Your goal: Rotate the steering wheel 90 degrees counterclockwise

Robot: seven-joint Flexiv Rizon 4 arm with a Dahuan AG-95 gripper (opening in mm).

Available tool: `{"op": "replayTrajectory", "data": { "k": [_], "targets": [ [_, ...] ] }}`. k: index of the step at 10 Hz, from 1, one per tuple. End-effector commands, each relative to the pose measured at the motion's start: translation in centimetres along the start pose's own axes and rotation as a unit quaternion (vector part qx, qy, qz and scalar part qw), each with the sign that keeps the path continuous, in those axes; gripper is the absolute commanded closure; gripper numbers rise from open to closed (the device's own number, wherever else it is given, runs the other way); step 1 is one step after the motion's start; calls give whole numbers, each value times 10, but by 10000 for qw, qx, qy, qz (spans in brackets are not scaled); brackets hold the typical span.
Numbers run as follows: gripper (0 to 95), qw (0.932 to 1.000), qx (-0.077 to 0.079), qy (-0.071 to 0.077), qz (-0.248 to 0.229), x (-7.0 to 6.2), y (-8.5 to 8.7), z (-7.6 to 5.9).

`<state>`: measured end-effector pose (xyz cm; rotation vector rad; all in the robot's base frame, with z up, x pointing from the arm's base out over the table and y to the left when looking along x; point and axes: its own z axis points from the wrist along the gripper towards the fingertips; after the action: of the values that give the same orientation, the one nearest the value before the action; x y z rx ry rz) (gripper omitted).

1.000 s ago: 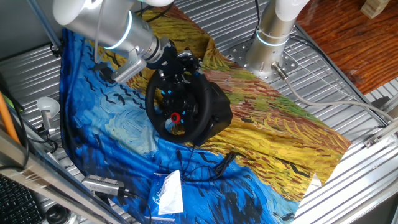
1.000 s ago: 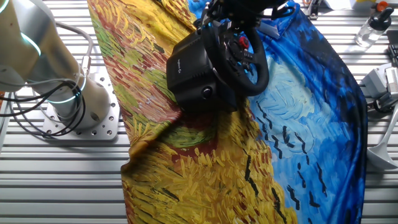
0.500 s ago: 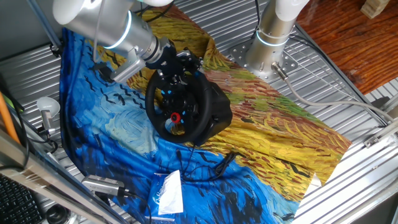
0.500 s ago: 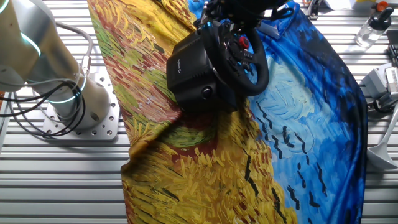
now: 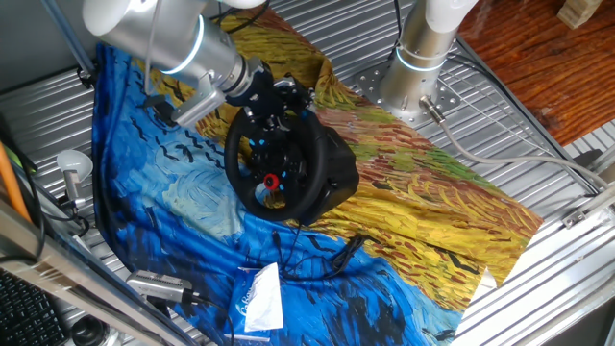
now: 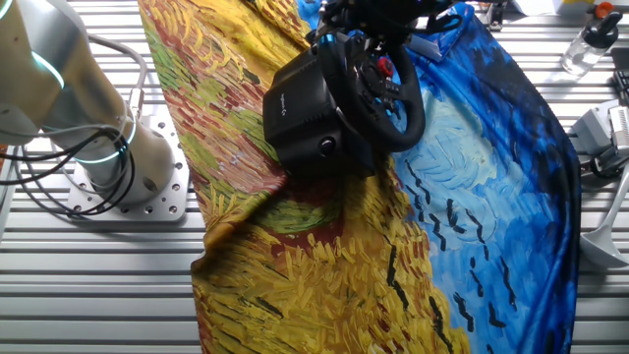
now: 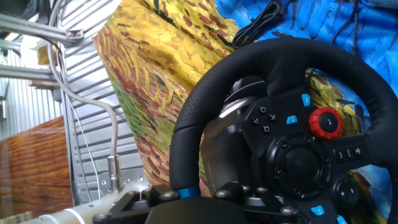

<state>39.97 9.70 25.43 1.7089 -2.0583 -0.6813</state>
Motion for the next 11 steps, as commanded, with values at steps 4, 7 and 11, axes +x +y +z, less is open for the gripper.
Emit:
{"op": "replayTrajectory", "data": {
  "k": [4,7,11],
  "targets": [
    [380,10000,-13,15,-2,0,0,-1],
    [380,10000,-20,3,0,0,0,-1],
    [380,9995,-239,-125,174,0,0,-1]
  ]
}}
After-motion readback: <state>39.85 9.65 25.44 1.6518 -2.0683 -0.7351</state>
